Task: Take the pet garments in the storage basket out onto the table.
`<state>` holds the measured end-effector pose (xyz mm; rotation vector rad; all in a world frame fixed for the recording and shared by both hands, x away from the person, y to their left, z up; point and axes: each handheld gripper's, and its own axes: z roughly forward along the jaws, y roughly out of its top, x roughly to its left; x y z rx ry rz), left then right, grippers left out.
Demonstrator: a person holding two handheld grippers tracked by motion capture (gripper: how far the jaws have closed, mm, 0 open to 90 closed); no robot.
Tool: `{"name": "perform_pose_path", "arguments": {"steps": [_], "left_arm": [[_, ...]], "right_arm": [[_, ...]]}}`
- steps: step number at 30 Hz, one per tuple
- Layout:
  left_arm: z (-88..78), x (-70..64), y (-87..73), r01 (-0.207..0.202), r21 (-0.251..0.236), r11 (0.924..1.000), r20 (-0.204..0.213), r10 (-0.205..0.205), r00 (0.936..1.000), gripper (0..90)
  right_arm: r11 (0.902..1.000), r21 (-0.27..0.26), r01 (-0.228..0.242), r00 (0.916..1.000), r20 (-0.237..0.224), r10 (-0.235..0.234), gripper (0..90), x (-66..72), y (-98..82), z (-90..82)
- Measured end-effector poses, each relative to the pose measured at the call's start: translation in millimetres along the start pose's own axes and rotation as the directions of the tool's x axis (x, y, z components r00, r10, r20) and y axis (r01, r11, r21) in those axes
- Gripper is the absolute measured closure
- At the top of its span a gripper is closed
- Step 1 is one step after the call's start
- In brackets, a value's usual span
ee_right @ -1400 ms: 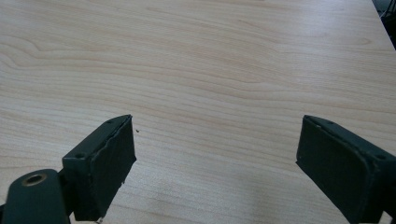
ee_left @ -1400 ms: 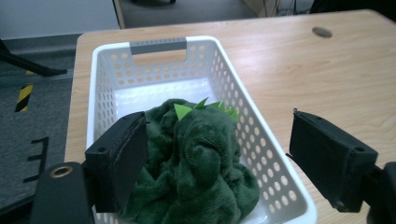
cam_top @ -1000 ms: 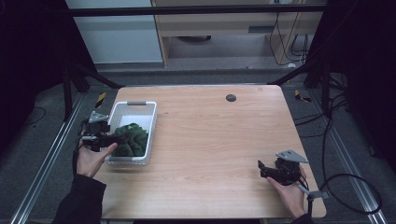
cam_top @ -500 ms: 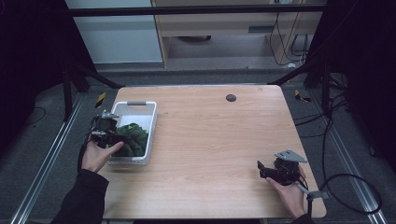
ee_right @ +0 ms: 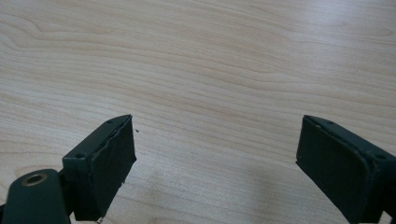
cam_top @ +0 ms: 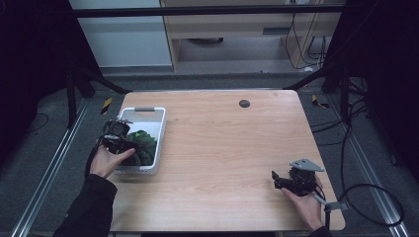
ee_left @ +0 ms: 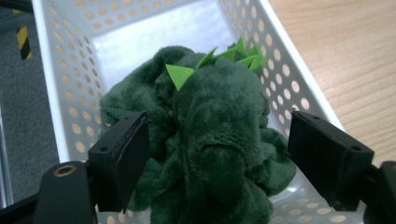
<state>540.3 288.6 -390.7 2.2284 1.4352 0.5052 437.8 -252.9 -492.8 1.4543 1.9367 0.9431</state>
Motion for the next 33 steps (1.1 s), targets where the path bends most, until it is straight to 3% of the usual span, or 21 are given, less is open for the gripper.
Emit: {"name": "perform_pose_path", "arguments": {"steps": [4, 15, 27, 33], "left_arm": [[2.7, -0.9, 1.7, -0.012, 0.029, 0.9995, 0.006, 0.012, 0.9999, 21.4], [14.0, 2.7, 2.2, 0.001, 0.094, 0.9956, 0.021, -0.003, 0.9998, 27.1], [26.0, 3.4, 0.1, 0.014, 0.15, 0.9886, 0.042, -0.021, 0.9989, 40.0], [29.7, 4.6, -0.8, 0.007, 0.184, 0.9828, 0.062, -0.019, 0.9979, 53.4]], "right_arm": [[1.0, 0.001, 0.004, 1.0, 0.0, -0.004, 11.6, 0.1, -0.2, 0.5], [0.9999, 0.012, 0.01, 1.0, -0.001, -0.01, 11.4, 0.5, -0.7, 1.6], [0.9996, 0.024, 0.017, 0.9998, -0.009, -0.016, 11.1, 1.0, -1.1, 3.5], [0.9994, 0.029, 0.017, 0.9998, -0.01, -0.016, 11.1, 1.4, -1.1, 3.6]]}}
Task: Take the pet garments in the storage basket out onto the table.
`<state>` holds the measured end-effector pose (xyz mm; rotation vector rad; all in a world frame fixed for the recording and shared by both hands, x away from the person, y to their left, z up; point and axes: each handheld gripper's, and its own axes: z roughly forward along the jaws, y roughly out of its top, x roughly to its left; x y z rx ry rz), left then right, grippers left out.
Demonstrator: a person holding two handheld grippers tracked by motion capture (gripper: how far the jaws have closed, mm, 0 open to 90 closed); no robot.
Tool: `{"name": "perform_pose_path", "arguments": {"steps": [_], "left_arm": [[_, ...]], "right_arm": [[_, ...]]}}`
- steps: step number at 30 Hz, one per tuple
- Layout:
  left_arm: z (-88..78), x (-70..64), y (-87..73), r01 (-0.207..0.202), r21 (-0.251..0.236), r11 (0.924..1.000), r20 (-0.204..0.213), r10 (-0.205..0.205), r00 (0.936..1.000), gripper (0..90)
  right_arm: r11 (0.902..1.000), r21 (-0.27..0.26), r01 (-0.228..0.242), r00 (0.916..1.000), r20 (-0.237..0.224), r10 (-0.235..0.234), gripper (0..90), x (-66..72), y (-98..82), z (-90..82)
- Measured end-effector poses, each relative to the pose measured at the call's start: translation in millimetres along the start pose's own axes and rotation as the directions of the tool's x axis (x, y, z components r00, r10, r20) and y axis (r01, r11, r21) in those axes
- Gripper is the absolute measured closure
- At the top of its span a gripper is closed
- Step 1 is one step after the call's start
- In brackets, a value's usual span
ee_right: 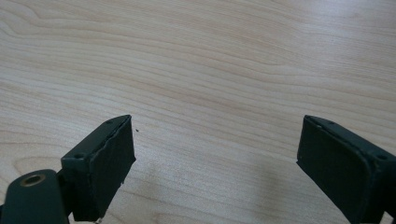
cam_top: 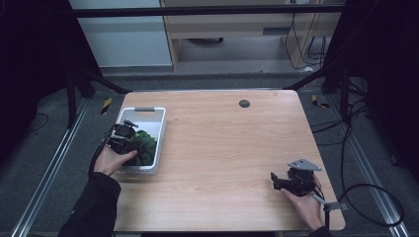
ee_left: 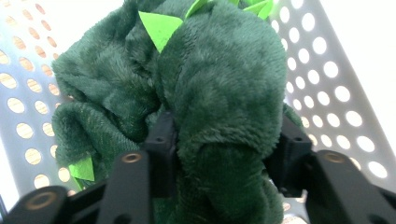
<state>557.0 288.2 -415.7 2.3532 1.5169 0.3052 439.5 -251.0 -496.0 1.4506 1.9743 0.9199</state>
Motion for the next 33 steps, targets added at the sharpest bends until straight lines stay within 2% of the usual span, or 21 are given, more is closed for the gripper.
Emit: {"name": "perform_pose_path", "arguments": {"steps": [3, 9, 19, 27, 29, 33], "left_arm": [[0.9, -0.8, 0.0, -0.01, 0.007, 0.9999, 0.011, 0.01, 0.9999, 60.5], [1.1, -3.4, 0.1, -0.036, 0.015, 0.9992, 0.006, 0.036, 0.9993, 73.8], [-11.3, -1.4, 0.8, -0.055, -0.011, 0.9985, 0.011, 0.055, 0.9984, 78.8], [-43.0, -1.8, 8.8, -0.071, -0.07, 0.9951, -0.011, 0.07, 0.9975, 79.3], [-46.7, -1.8, 9.9, -0.071, -0.074, 0.9947, -0.013, 0.071, 0.9974, 79.3], [-65.3, -2.0, 13.3, -0.078, -0.112, 0.9906, -0.007, 0.078, 0.9969, 79.4]], "right_arm": [[1.0, 0.002, 0.003, 1.0, 0.001, -0.003, 11.1, 0.1, -0.2, 0.2], [1.0, 0.004, 0.004, 1.0, 0.0, -0.004, 11.1, -0.2, -0.5, 0.5], [1.0, 0.01, -0.001, 1.0, -0.002, 0.001, 11.1, -0.3, -1.2, 0.8], [1.0, 0.007, -0.001, 1.0, -0.004, 0.001, 11.1, -0.7, -1.1, 0.7], [1.0, 0.006, 0.001, 1.0, -0.006, -0.001, 11.1, -1.1, -1.1, 0.7], [1.0, 0.005, 0.0, 1.0, -0.002, 0.0, 11.1, -2.1, -1.1, 0.6]]}}
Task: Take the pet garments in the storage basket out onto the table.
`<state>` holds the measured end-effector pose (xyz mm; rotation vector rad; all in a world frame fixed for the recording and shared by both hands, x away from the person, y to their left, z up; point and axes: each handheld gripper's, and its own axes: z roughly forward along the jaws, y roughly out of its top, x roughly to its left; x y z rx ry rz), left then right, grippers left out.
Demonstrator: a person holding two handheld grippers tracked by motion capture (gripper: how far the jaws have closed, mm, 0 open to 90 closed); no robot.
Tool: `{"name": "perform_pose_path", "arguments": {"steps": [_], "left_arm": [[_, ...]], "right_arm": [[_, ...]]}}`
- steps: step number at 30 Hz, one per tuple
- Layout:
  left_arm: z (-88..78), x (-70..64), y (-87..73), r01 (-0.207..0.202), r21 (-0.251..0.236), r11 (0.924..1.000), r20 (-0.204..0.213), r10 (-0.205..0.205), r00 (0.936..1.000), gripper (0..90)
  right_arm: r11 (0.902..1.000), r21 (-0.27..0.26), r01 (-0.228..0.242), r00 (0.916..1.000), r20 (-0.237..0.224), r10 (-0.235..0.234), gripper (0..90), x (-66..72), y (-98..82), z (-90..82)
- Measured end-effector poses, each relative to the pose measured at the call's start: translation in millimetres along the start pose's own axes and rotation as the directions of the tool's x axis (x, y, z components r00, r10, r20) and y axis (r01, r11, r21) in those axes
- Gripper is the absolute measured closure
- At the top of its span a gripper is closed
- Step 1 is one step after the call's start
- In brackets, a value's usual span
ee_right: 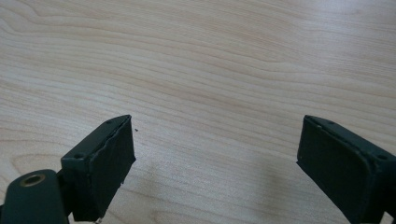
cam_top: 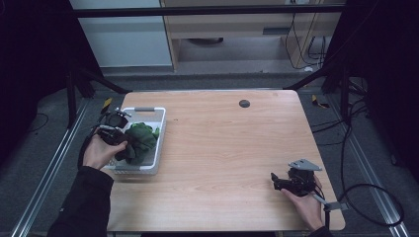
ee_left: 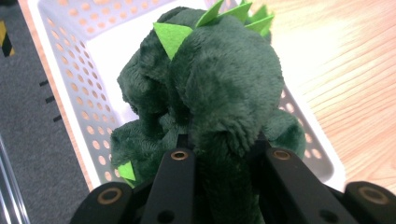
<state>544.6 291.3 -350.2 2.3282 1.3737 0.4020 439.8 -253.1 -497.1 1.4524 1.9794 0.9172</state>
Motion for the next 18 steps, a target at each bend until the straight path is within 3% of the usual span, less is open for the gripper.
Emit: {"name": "perform_pose_path", "arguments": {"steps": [13, 18], "left_arm": [[-45.3, -10.3, 12.2, -0.035, -0.081, 0.9961, 0.01, 0.036, 0.9993, 79.5], [-62.8, -18.5, 17.1, -0.065, -0.113, 0.9915, 0.017, 0.067, 0.9976, 79.5]], "right_arm": [[1.0, 0.0, -0.004, 1.0, 0.003, 0.004, 11.0, 0.8, 0.0, -1.2], [1.0, -0.003, -0.001, 1.0, 0.005, 0.001, 11.0, 0.9, 0.2, -1.2]]}}
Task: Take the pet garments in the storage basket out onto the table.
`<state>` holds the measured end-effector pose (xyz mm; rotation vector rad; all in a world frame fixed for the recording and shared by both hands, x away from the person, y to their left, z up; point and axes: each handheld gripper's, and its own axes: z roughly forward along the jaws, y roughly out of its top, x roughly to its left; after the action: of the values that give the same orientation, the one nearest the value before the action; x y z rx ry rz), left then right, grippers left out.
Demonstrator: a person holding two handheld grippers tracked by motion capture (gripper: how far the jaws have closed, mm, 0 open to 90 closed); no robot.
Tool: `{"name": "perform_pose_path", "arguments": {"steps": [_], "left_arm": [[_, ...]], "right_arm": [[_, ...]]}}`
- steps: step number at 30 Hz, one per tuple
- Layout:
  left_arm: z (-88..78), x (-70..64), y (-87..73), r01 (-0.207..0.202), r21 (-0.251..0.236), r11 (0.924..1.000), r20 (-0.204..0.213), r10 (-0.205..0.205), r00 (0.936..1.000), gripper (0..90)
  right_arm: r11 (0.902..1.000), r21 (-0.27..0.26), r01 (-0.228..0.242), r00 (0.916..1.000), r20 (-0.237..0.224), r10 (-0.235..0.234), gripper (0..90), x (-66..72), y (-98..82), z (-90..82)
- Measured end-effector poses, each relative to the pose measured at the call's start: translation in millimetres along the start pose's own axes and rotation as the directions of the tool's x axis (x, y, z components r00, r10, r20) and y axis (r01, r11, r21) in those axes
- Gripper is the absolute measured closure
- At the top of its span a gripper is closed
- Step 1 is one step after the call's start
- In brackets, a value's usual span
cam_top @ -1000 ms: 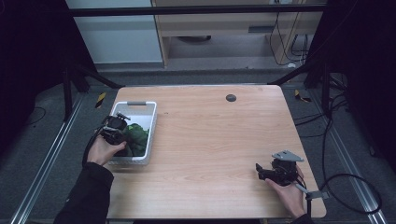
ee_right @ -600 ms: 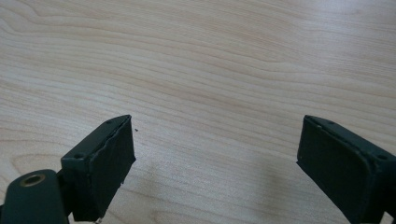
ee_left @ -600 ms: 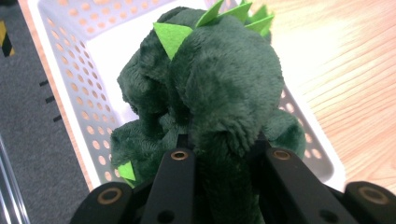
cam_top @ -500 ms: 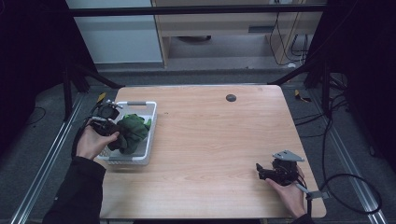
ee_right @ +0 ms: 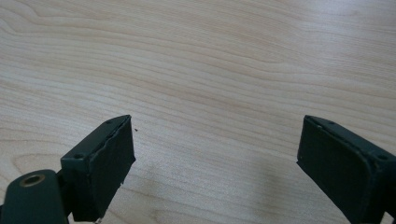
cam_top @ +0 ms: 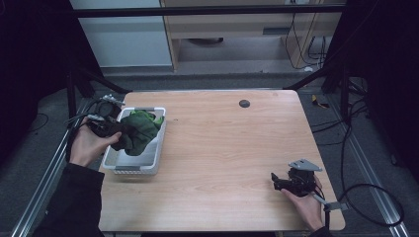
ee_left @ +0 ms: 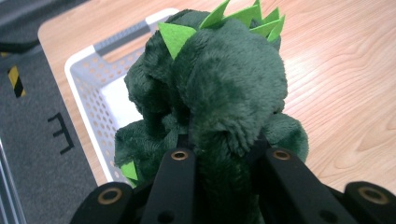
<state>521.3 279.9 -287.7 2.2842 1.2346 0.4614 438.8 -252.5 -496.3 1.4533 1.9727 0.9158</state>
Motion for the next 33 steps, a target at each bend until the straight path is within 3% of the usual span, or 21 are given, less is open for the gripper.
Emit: {"name": "perform_pose_path", "arguments": {"steps": [8, 16, 22, 29, 31, 33], "left_arm": [[-11.3, -19.6, 10.1, -0.054, -0.032, 0.998, 0.031, 0.055, 0.998, 79.5], [-14.9, -40.4, 20.6, -0.114, -0.045, 0.9924, 0.062, 0.117, 0.9912, 79.5], [-13.7, -60.6, 30.6, -0.178, -0.045, 0.983, 0.087, 0.181, 0.9796, 79.5], [-13.1, -77.6, 38.0, -0.212, -0.06, 0.9755, 0.108, 0.217, 0.9701, 79.5], [-12.1, -84.7, 41.2, -0.228, -0.071, 0.971, 0.118, 0.236, 0.9646, 79.5], [-10.7, -87.9, 42.3, -0.23, -0.072, 0.9705, 0.121, 0.237, 0.9639, 79.5]], "right_arm": [[1.0, -0.001, 0.0, 1.0, -0.005, 0.0, 11.0, 0.5, 0.1, -0.7], [1.0, -0.003, 0.009, 1.0, -0.001, -0.009, 10.9, 0.8, 0.0, -0.4], [0.9999, -0.005, 0.008, 1.0, -0.002, -0.008, 10.9, 0.4, 0.2, -0.4], [0.9999, -0.009, 0.009, 0.9999, -0.004, -0.009, 10.9, 1.0, 1.4, -1.1], [0.9999, -0.012, 0.009, 1.0, -0.004, -0.009, 10.9, 0.7, 1.4, -1.4], [0.9999, -0.012, 0.007, 1.0, -0.006, -0.007, 10.9, 0.7, 1.6, -1.6]]}}
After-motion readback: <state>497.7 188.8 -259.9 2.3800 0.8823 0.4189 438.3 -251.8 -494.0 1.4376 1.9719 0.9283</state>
